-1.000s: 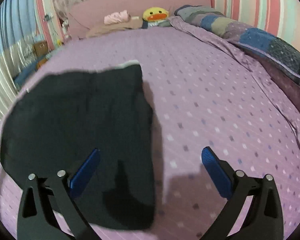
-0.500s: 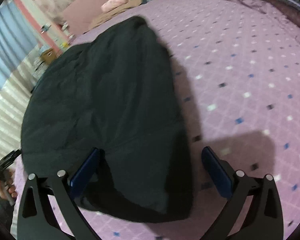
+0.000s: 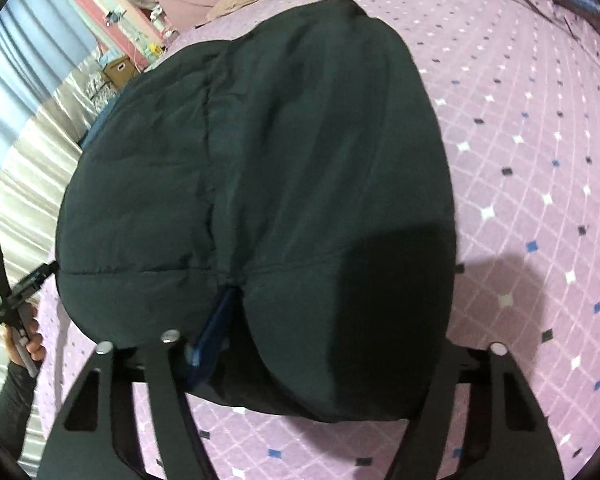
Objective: Fold large clothes
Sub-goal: 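Grasp the folded jacket edge with both tools and lift it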
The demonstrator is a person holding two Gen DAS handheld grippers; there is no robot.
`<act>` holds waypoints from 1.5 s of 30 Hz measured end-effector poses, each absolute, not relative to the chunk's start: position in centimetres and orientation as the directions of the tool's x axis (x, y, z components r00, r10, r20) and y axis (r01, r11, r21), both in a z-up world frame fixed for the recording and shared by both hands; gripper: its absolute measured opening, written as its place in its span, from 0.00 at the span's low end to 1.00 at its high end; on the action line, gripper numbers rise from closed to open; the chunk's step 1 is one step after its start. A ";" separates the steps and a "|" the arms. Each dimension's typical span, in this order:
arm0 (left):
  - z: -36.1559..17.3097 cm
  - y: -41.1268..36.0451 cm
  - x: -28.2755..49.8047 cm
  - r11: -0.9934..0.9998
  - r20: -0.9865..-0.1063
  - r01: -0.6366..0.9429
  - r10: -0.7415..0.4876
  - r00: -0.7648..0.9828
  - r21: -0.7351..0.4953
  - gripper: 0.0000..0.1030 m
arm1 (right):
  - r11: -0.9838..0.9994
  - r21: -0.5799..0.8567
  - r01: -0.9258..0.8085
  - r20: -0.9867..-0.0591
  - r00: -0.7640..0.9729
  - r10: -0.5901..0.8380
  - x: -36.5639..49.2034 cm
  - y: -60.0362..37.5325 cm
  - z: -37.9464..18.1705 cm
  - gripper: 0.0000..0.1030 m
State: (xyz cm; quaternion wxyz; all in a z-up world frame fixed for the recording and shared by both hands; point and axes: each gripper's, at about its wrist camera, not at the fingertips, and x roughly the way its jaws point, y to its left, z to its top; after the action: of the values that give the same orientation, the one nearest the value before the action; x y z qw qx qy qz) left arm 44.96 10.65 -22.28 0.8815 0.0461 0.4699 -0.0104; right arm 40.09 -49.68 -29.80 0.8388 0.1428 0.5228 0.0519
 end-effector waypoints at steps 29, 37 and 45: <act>-27.1 7.7 48.0 0.930 -0.862 0.199 -0.361 0.356 -0.308 0.97 | 0.984 0.174 0.047 -0.871 0.473 0.132 40.4 -46.9 -29.0 0.34; -27.6 6.4 50.2 0.926 -0.891 0.198 -0.366 0.270 -0.321 0.97 | 0.962 0.262 0.080 -0.866 0.459 0.198 40.7 -49.0 -29.8 0.43; -27.7 5.0 50.8 0.925 -0.902 0.218 -0.361 0.236 -0.312 0.97 | 0.921 0.360 0.149 -0.866 0.420 0.270 41.2 -51.1 -30.6 0.58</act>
State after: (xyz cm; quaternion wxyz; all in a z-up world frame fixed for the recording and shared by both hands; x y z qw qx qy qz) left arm 50.79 4.97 -27.66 0.7839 -0.0606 0.5897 -0.1845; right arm 41.17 -51.09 -30.62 0.8198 0.1951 0.5371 0.0370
